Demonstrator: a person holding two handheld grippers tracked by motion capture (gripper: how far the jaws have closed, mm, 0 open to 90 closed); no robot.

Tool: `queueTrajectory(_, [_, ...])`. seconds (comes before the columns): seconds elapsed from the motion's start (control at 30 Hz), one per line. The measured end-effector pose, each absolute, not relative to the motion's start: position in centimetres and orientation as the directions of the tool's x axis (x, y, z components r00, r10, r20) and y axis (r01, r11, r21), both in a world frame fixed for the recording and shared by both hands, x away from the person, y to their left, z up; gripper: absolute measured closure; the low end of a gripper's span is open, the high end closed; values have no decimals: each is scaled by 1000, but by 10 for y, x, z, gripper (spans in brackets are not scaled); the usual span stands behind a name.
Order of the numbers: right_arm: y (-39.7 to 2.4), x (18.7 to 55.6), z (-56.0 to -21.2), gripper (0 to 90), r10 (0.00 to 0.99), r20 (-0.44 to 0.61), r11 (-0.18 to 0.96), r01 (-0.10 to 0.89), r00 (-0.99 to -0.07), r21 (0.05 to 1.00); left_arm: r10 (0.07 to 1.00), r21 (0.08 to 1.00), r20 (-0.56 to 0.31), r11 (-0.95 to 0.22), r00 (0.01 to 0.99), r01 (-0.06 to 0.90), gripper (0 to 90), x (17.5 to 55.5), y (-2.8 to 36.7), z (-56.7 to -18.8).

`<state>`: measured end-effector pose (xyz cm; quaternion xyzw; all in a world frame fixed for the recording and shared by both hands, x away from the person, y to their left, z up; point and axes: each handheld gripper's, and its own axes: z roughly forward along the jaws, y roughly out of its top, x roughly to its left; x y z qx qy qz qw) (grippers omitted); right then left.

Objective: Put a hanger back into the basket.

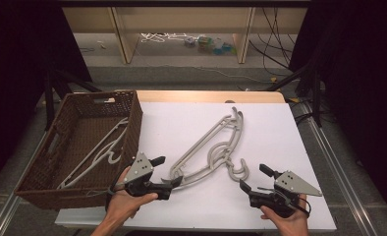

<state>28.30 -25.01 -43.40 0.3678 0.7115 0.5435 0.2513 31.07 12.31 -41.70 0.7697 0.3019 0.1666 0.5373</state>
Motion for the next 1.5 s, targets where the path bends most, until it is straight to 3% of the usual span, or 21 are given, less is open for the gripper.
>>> queueTrajectory(0.73, [-249, 280, -433, 159, 804, 62, 133, 280, -592, 951, 513, 793, 30, -535, 858, 292, 293, 346, 45, -448])
queueTrajectory(1.33, [-249, 280, -433, 159, 800, 60, 136, 277, -597, 951, 493, 667, 35, -659, 869, 347, 433, 378, 7, -469])
queueTrajectory(1.5, [-248, 280, -433, 159, 795, 69, 125, 273, -602, 954, 512, 652, -4, -650, 859, 390, 468, 383, 0, -475])
